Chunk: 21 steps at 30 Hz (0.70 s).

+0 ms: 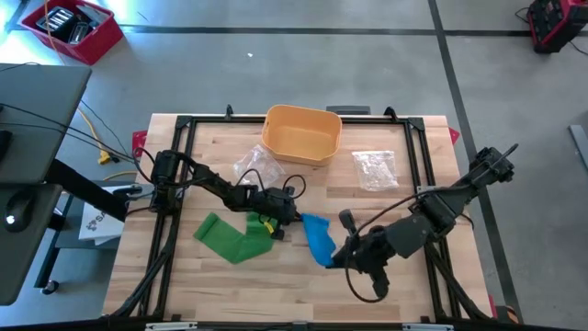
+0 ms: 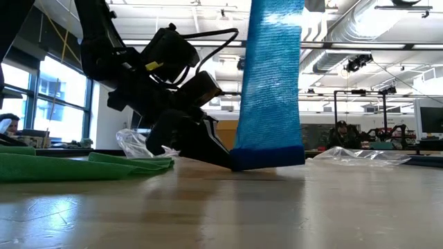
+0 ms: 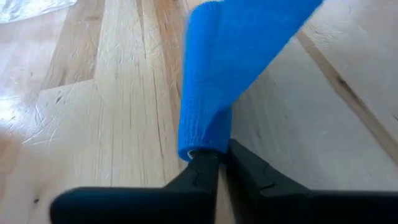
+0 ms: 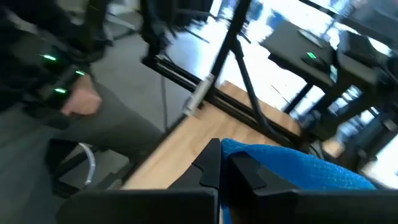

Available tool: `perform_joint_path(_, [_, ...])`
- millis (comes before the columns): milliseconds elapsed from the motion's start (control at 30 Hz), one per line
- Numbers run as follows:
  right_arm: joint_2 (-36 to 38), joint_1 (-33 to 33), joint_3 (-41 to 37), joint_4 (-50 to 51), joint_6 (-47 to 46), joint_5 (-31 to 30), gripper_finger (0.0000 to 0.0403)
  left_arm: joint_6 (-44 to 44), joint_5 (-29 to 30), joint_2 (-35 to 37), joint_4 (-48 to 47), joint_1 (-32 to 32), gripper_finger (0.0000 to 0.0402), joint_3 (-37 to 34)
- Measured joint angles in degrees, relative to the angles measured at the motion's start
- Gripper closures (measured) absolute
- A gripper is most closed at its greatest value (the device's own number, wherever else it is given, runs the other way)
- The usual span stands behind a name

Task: Roll bandage
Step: Roll the blue bandage

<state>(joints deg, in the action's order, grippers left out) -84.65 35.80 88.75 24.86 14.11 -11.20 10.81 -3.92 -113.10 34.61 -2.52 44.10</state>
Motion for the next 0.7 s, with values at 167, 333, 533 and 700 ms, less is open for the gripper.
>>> perform_joint_path(167, [0.4, 0.8, 1.2, -0.7, 2.2, 1.3, 0.0403, 0.0, 0.0, 0.0, -0.1, 0.0, 0.0395, 0.0])
perform_joint_path(333, [0.6, 2.4, 3.8, -0.7, 4.2, 1.5, 0.0403, 0.0, 0.2, 0.0, -0.3, 0.0, 0.0398, 0.0])
perform_joint_path(533, [0.7, 4.9, 6.9, -0.3, 5.1, 1.8, 0.0403, 0.4, 1.3, 0.1, -3.4, 0.0, 0.04, 0.1])
perform_joint_path(700, [0.7, 6.2, 9.5, -0.2, 8.5, 0.9, 0.0403, 1.4, 1.4, 0.2, -4.5, 0.0, 0.04, 0.2])
